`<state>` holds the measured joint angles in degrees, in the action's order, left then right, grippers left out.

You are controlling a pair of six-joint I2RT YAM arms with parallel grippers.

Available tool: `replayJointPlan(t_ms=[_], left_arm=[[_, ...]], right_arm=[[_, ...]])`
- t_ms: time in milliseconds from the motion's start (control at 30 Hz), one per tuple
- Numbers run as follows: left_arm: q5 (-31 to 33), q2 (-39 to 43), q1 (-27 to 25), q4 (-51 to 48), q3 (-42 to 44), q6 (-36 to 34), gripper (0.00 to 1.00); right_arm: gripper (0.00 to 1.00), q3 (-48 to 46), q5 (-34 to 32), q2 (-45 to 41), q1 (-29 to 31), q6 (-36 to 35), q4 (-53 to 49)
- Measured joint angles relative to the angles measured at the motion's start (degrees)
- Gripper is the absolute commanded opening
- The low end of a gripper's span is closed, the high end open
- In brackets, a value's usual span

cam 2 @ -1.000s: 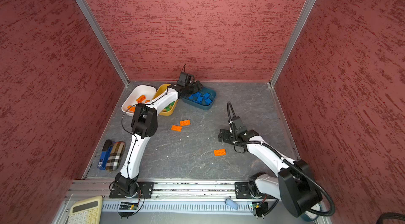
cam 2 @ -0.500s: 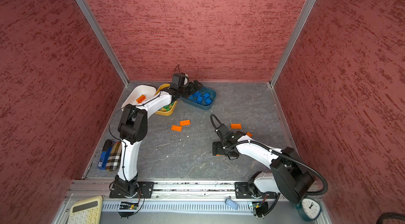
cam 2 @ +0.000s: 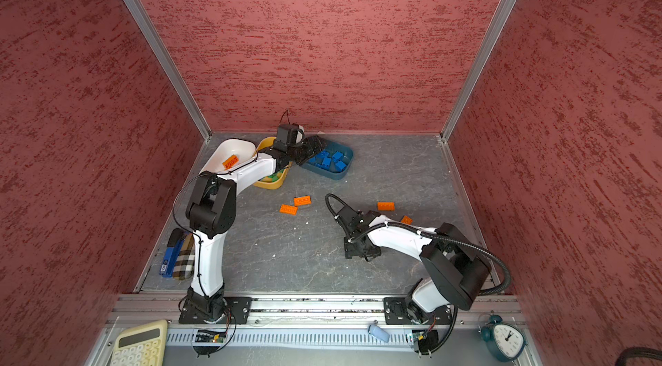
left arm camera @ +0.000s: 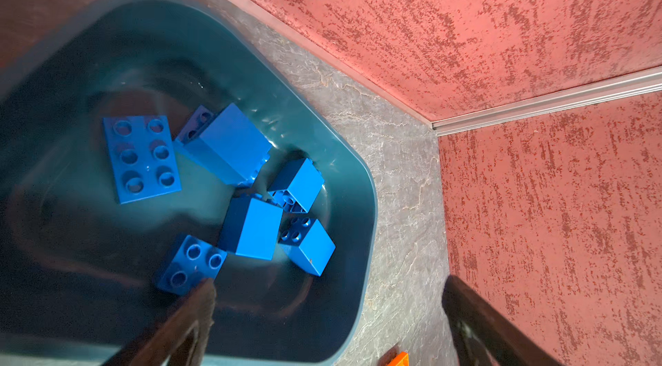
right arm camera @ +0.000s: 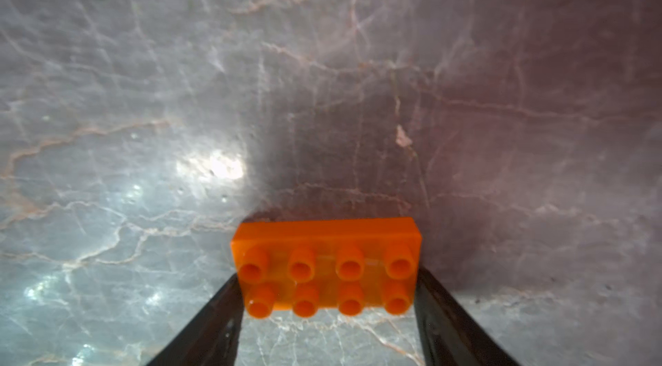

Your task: Sort the legos into containers by color

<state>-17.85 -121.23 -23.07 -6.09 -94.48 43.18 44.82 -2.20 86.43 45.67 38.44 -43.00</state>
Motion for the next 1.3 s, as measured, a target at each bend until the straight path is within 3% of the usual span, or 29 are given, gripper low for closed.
replayJointPlan(t_ms=[400,600,767,1100,1300], left_arm=[[-1.49,12.94,0.24,-8.74,8.02,-8.17,0.99],[-6.80,18.12,0.17,-15.13,15.45,-14.51,1.00],[-11.45,22.99,-0.68,-20.41,22.03,-19.61,0.98],[-16.72,31.82,-3.91,-30.10,24.81,-30.40,0.83],[-15.85,32.00,-5.27,-32.44,24.85,-32.44,0.63]], right_arm=[[0.61,0.55,-6.03,-2.25,1.16,-6.43,6.10],[0.62,-1.62,-7.26,-10.71,1.16,-15.43,21.33],[0.63,-3.28,-5.20,-10.78,1.16,-23.85,34.32],[0.64,-2.99,3.19,-5.92,1.18,-39.17,47.91],[0.65,-0.42,8.50,-3.48,1.16,-44.26,49.77]])
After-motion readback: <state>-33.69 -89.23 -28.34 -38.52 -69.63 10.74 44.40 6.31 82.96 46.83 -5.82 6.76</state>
